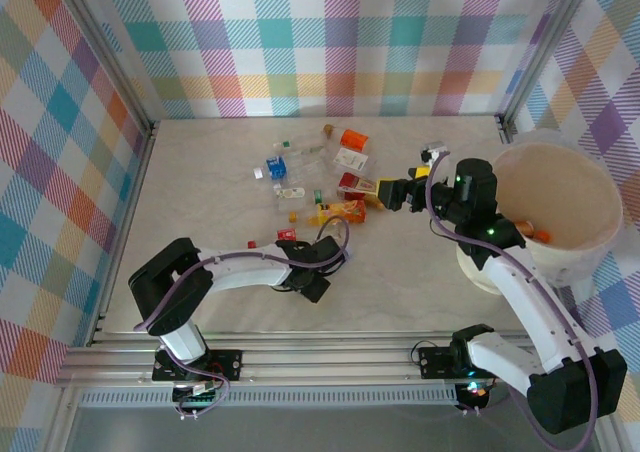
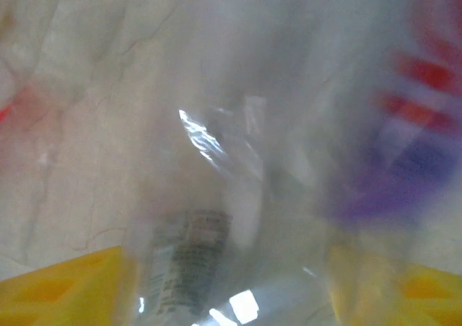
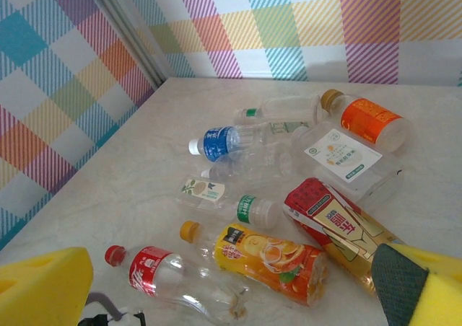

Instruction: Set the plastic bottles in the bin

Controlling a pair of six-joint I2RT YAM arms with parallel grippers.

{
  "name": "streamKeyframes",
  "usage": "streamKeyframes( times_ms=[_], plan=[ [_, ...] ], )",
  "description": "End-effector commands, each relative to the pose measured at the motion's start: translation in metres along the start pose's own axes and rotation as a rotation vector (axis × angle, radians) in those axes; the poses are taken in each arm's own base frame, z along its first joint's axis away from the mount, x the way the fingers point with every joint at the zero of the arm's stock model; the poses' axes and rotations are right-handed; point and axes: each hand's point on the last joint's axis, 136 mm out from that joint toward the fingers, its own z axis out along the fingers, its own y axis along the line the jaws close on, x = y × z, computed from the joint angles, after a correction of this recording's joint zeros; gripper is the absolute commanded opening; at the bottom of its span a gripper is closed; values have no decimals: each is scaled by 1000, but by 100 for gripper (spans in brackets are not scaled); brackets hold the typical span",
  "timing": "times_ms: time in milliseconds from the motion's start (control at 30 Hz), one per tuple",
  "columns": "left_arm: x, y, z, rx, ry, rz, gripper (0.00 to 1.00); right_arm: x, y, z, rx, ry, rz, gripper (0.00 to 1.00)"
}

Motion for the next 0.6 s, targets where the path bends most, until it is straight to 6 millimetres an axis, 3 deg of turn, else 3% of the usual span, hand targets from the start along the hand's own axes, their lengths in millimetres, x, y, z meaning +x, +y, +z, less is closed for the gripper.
streamKeyframes(
  times_ms=[0, 167, 433, 567],
  plan=[
    [13, 7, 2, -44, 21, 3, 63, -9, 3, 2, -12, -36, -23, 100],
    [-12, -5, -17, 40, -76, -57, 53, -14, 1, 1, 7, -44, -35, 100],
    [-80, -29, -81, 291, -377, -201, 51, -17, -5, 2, 35, -64, 12, 100],
    [-125, -31, -114, 461, -539, -296, 51, -9, 13, 10, -76, 18, 71, 100]
  ],
)
